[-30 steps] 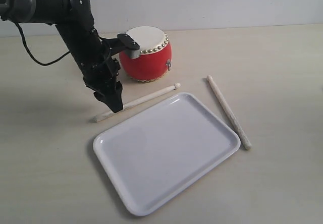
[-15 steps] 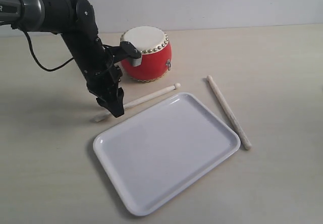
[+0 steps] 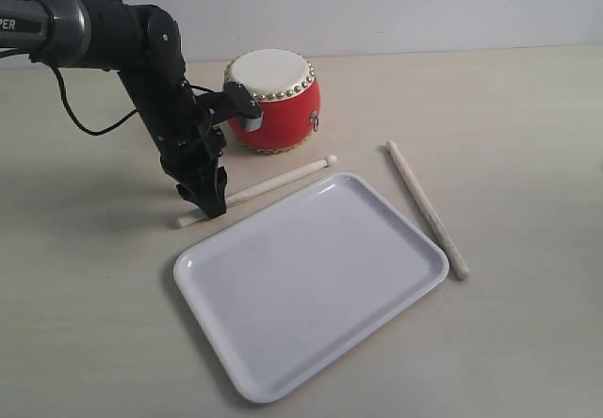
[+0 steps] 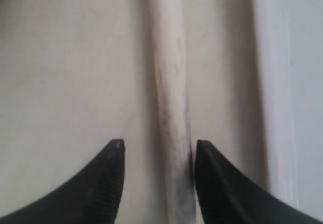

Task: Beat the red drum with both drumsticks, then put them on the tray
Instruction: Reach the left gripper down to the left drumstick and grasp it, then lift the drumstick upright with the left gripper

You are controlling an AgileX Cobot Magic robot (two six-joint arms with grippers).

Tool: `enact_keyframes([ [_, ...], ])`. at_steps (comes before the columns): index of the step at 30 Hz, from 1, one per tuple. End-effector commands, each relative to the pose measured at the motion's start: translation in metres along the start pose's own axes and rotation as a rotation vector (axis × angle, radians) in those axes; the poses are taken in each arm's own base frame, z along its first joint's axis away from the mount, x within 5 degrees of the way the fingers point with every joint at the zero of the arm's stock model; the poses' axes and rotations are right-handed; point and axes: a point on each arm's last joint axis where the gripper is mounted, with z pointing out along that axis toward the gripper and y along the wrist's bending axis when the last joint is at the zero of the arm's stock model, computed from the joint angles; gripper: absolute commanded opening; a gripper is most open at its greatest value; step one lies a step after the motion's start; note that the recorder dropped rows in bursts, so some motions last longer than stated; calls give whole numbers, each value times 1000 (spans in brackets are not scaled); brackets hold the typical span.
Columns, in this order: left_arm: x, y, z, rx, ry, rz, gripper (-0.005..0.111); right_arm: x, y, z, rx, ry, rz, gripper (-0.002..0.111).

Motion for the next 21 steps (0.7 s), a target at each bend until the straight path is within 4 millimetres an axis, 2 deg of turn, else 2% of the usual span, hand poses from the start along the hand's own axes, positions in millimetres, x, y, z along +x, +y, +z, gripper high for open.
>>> enact_keyframes([
  [1, -1, 1, 5, -5, 2, 8, 45, 1, -1, 0, 6, -6, -6, 0],
  [14, 2, -2, 9, 35, 34, 16, 44, 1, -1, 0, 6, -6, -6, 0],
  [16, 2, -3, 9, 48, 37, 15, 40, 1, -1, 0, 6, -6, -6, 0],
  [21, 2, -8, 8, 99, 30, -8, 16, 1, -1, 0, 6, -6, -6, 0],
])
